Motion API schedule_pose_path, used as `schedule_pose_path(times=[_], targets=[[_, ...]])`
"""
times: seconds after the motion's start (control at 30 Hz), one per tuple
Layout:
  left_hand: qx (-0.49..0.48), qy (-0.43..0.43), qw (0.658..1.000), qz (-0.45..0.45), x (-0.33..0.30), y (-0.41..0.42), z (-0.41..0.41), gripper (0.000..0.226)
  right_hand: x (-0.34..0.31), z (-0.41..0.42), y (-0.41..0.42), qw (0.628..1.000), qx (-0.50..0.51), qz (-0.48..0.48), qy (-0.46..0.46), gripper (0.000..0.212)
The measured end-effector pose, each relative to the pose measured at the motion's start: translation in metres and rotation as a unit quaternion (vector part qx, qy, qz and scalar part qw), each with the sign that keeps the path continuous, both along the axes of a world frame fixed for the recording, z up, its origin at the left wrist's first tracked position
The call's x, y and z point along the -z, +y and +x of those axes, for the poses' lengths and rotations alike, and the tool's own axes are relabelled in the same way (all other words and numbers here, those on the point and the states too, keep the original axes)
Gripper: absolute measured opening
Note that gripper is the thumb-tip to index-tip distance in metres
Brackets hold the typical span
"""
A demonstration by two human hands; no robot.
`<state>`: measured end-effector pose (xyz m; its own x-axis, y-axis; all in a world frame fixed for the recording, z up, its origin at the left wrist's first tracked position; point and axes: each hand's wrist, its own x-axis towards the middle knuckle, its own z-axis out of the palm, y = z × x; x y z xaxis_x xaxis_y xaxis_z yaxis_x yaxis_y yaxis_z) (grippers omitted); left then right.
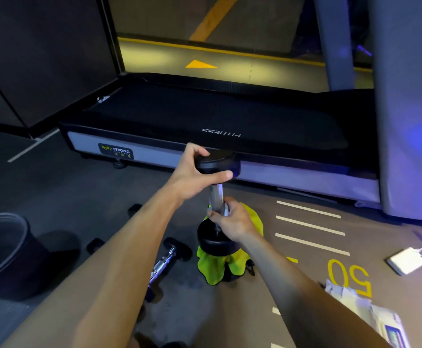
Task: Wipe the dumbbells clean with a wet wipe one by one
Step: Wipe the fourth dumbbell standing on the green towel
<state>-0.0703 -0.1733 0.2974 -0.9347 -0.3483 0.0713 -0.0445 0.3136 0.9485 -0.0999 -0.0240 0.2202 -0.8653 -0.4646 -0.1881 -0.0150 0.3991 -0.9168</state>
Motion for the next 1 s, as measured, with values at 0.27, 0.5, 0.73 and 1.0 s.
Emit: schedule_pose_path(times=[0.27,0.5,0.73,1.0], targets=[[-0.051,0.035,0.998,-0.004,0.002,0.001,0.0,0.076,0.007,-0.001,-0.004,0.999,0.007,0.015,0.04,0.015],[0.025,0.068,0.997,-0.012,-0.008,0.009,-0.011,0.094,0.002,-0.003,-0.004,0.995,0.087,-0.034,0.043,0.015],[0.053,0.029,0.994,-0.095,-0.001,0.017,-0.018,0.078,-0.002,-0.01,0.01,0.991,0.104,0.061,0.055,0.02],[0.016,0.015,0.989,-0.149,-0.002,0.024,-0.014,0.088,-0.015,-0.003,0.01,0.987,0.123,0.051,-0.089,0.012]])
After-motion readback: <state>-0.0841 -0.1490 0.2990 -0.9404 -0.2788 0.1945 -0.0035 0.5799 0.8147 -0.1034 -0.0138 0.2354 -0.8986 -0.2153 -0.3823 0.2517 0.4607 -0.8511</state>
